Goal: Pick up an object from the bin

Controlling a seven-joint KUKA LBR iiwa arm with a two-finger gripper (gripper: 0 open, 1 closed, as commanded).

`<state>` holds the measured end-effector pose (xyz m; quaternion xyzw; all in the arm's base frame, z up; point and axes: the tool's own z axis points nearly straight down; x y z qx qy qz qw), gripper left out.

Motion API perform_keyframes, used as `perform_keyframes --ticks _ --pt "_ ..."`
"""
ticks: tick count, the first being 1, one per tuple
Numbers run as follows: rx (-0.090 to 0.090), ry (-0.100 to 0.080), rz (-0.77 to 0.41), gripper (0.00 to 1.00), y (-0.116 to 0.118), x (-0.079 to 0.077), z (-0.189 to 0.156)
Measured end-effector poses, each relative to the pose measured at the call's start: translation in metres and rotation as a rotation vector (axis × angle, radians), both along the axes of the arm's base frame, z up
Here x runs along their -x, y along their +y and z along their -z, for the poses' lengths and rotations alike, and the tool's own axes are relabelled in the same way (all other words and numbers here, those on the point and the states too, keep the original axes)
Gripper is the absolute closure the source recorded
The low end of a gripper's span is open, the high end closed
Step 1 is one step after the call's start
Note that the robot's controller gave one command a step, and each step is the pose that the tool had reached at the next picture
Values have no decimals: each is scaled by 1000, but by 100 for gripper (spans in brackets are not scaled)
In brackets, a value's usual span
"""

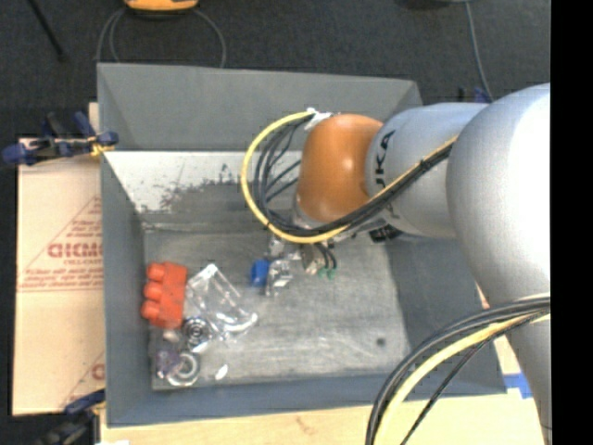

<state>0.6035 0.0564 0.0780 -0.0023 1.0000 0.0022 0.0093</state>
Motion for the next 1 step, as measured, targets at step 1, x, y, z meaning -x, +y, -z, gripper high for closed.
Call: perform_keyframes --ticks 1 --pt "5 6 -13 100 -14 14 -148"
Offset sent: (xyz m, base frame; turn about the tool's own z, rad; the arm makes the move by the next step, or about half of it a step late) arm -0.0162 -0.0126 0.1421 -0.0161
